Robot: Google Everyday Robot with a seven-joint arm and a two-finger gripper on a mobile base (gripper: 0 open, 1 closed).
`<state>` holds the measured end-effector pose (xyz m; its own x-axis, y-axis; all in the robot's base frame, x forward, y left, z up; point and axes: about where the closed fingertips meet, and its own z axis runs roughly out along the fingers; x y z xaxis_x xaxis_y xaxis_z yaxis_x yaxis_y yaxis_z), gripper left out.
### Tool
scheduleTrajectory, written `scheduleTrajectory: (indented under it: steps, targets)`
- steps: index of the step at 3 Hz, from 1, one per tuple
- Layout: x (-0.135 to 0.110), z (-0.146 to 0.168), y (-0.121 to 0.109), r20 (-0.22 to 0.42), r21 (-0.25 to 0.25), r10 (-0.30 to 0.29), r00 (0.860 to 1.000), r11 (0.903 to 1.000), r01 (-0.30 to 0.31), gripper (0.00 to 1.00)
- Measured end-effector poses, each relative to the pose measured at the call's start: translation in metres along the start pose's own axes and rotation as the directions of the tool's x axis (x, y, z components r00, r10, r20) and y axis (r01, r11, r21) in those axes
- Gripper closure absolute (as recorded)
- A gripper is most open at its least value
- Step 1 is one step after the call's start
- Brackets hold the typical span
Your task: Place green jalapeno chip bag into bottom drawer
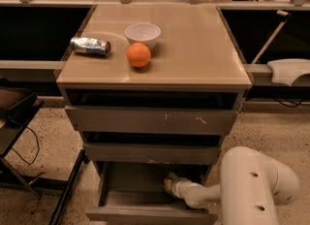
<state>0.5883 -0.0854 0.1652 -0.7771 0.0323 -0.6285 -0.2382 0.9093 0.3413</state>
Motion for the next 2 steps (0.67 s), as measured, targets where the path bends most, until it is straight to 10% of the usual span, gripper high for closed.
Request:
scheduleTrajectory:
  steps: [2]
  targets:
    - [0.0,0.0,0.0,0.0,0.0,0.0,1.0,1.0,0.0,0.0]
